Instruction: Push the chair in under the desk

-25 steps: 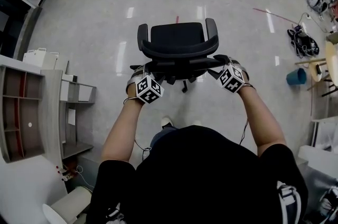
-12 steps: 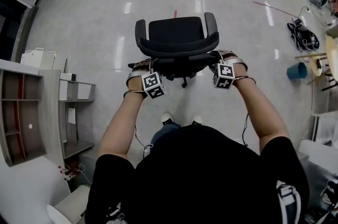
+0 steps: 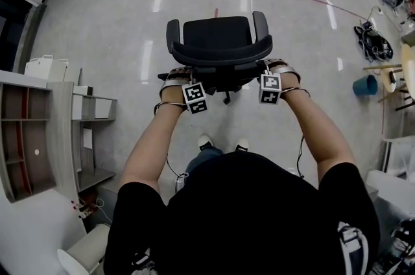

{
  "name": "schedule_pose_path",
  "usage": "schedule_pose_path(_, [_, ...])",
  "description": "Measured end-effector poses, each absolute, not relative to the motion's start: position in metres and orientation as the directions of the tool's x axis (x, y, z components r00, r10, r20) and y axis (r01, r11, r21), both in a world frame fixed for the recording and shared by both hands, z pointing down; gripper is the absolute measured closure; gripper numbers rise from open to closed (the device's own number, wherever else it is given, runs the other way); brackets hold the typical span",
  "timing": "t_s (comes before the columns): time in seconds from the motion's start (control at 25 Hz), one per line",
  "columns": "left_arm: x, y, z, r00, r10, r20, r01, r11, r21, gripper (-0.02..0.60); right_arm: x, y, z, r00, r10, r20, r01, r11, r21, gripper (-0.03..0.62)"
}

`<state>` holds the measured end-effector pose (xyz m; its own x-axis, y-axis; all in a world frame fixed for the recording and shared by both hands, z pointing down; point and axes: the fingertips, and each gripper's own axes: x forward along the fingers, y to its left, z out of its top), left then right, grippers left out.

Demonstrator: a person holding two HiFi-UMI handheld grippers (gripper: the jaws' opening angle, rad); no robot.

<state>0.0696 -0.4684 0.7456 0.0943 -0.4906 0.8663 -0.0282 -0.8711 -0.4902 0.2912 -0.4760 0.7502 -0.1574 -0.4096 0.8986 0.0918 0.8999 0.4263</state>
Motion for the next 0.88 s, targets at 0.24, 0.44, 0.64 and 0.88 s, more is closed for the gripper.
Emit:
schedule_pose_path(0.24, [0.067,-0.477,0.744,0.08,-0.552,0.83,-0.025,-0.834,-0.551,0.413,0.293,-0.483,0.756,-0.134,-0.46,0.878,0.119,0.872,0.475,0.412])
schedule_pose_path(0.44, [0.068,-0.48,0.741,0.076,-0.581,0.81,-0.025,-0.813,-0.581,0.468,0.289,-0.479,0.739,-0.12,-0.466,0.877,0.105,0.872,0.478,0.507])
schedule_pose_path(0.64, [0.065,-0.474,0.744,0.064,-0.552,0.831,-0.025,-0.833,-0.552,0.483,0.293,-0.488,0.754,-0.114,-0.507,0.854,0.124,0.846,0.519,0.514])
schedule_pose_path(0.88, [0.064,-0.463,0.746,0.053,-0.53,0.846,-0.031,-0.848,-0.529,0.495,0.293,-0.481,0.752,-0.109,-0.496,0.861,0.128,0.852,0.507,0.516])
